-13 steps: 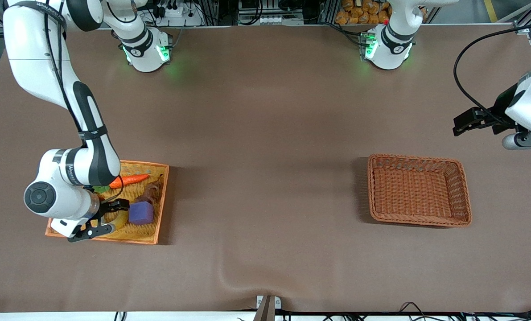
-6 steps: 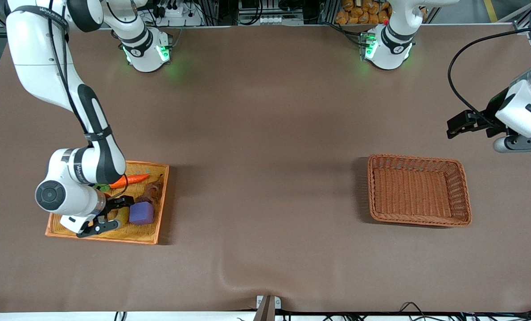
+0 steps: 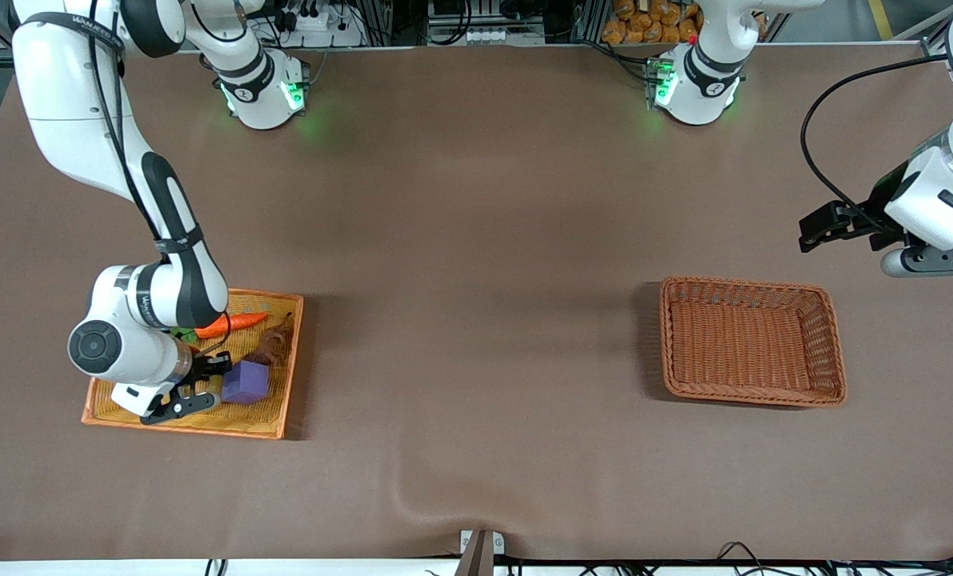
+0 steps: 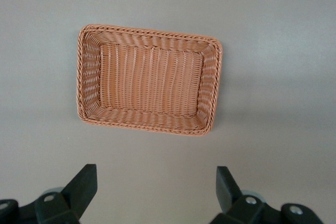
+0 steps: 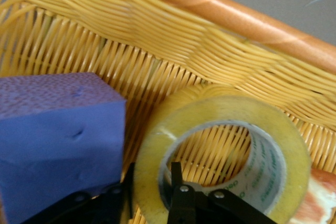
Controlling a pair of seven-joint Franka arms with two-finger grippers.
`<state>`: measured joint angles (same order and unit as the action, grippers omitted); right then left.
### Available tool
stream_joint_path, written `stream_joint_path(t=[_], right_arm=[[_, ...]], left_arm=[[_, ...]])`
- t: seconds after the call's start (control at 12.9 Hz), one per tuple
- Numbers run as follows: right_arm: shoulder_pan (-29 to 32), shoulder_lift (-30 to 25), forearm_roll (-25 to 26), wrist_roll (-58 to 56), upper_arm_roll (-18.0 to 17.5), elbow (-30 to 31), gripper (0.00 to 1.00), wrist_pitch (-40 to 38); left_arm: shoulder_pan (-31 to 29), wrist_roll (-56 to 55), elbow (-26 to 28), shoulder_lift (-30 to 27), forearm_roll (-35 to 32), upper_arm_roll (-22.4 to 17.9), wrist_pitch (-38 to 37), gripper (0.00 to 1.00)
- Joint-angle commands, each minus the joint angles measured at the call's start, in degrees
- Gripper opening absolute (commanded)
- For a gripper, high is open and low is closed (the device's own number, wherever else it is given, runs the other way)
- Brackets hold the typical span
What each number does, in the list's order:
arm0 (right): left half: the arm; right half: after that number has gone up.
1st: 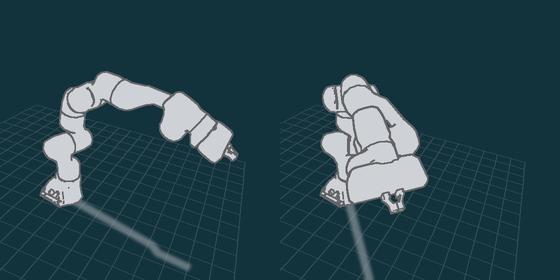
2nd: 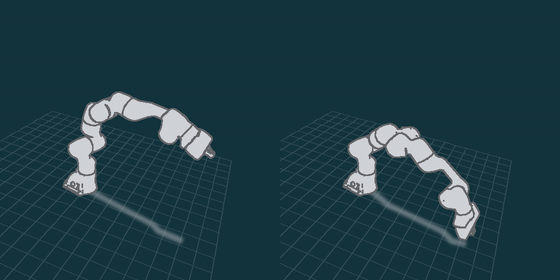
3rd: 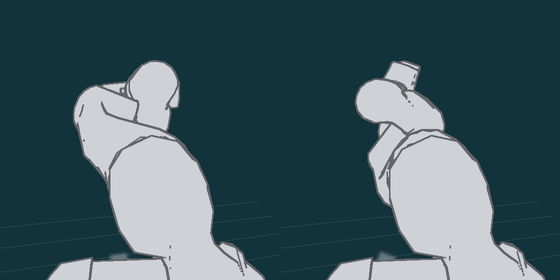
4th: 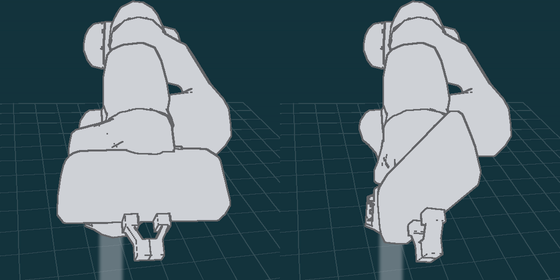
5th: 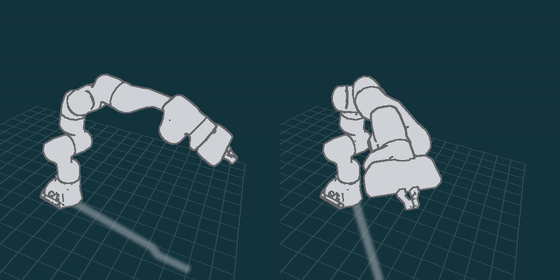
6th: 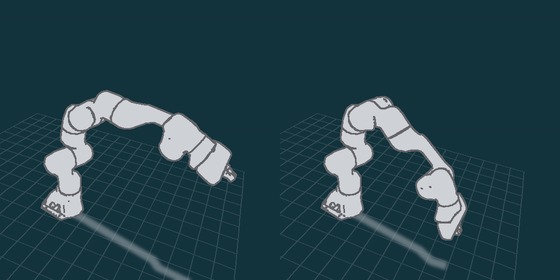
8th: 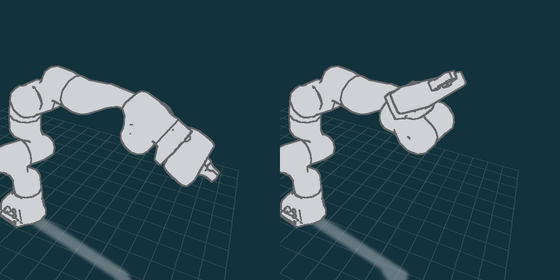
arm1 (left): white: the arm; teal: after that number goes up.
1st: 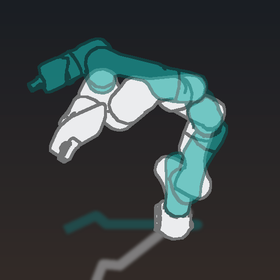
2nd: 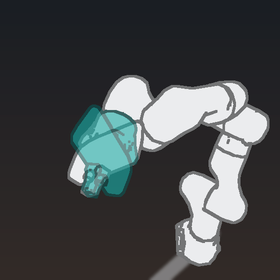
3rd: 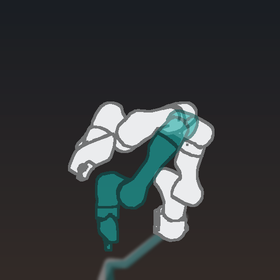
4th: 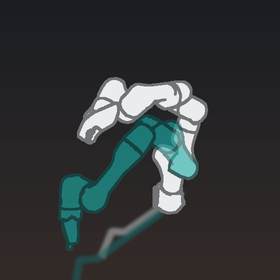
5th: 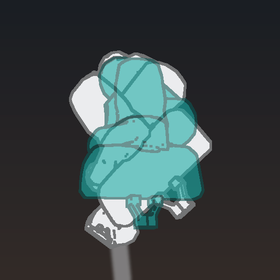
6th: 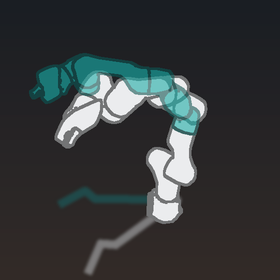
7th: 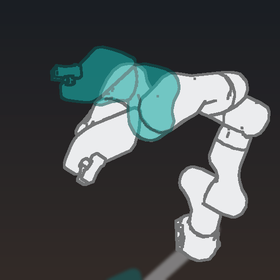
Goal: Transfer tape with both arms
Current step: 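Close the right gripper on the tape roll's rim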
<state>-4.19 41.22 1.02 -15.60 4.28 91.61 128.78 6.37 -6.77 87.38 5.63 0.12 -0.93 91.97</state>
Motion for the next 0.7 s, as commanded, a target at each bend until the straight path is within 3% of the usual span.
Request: stream_joint_path(t=[0.0, 0.31, 0.62], right_arm=[[0.06, -2.62, 0.12, -0.48, -0.32, 0.32, 0.0, -1.06], [-1.87, -10.71, 0.29, -0.04, -0.32, -2.22, 0.0, -11.77], [-7.91, -13.79, 0.12, 3.88, -0.41, -8.37, 0.0, -21.18]], left_arm=[[0.14, 0.0, -0.19, -0.01, 0.32, -0.12, 0.4, 1.0], [0.14, -0.09, -0.19, 0.43, 0.41, -0.12, 0.67, 1.0], [0.23, -0.26, -0.1, 2.27, 0.76, -0.03, 2.06, 1.0]])
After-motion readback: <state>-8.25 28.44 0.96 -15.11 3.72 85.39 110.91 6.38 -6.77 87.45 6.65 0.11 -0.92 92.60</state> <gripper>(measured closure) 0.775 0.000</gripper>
